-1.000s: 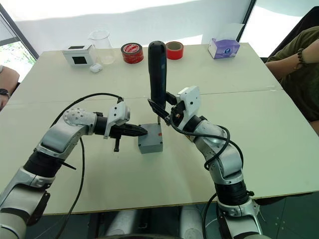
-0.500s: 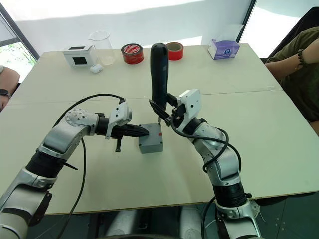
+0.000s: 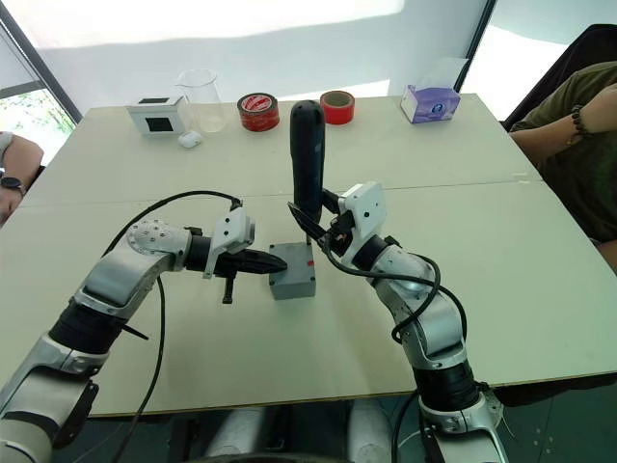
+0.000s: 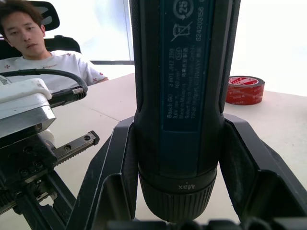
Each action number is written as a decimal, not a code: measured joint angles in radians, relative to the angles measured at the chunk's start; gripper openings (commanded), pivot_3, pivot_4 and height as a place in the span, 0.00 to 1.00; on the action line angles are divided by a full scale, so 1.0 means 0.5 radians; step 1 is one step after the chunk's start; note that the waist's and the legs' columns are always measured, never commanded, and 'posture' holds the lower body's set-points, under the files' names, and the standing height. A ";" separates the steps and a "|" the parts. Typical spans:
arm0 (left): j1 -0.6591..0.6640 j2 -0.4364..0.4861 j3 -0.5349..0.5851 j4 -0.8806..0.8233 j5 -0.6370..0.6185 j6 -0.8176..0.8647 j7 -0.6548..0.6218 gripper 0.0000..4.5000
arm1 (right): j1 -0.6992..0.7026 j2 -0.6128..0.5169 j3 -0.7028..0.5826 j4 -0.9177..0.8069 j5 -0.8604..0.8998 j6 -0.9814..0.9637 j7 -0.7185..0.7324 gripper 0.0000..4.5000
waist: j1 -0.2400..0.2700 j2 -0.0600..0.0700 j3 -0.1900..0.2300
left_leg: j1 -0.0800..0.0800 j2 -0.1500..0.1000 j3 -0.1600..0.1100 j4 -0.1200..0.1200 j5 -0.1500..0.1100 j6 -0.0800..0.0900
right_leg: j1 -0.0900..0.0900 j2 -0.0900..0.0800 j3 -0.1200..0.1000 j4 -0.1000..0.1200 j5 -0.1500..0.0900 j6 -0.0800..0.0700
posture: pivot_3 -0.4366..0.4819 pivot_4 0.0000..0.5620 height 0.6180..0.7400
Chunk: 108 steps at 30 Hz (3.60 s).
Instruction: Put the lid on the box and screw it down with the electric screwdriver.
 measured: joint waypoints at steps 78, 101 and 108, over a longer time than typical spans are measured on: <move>0.425 0.334 0.620 -0.701 -0.747 0.618 0.054 0.00 | -1.167 -1.641 -0.287 1.053 1.153 2.412 -0.247 0.39 | 0.007 0.018 0.031 | -0.045 -0.006 0.005 -0.030 0.002 -0.003 | -0.045 -0.014 -0.003 -0.032 0.003 -0.006 | 0.48 0.27 1.00; 0.409 0.198 0.450 -0.759 -0.817 0.644 0.213 0.00 | -1.425 -1.533 0.532 1.680 0.684 2.414 0.256 0.62 | 0.000 0.020 0.039 | -0.043 0.001 0.010 -0.023 0.003 -0.004 | -0.045 -0.005 -0.002 -0.026 0.004 -0.003 | 0.48 0.27 1.00; 0.402 0.201 0.453 -0.734 -0.825 0.647 0.220 0.00 | -1.446 -1.510 0.515 1.692 0.532 2.412 0.359 1.00 | 0.001 0.020 0.039 | -0.043 0.000 0.009 -0.023 0.003 -0.004 | -0.045 -0.005 -0.002 -0.025 0.005 -0.003 | 0.48 0.27 1.00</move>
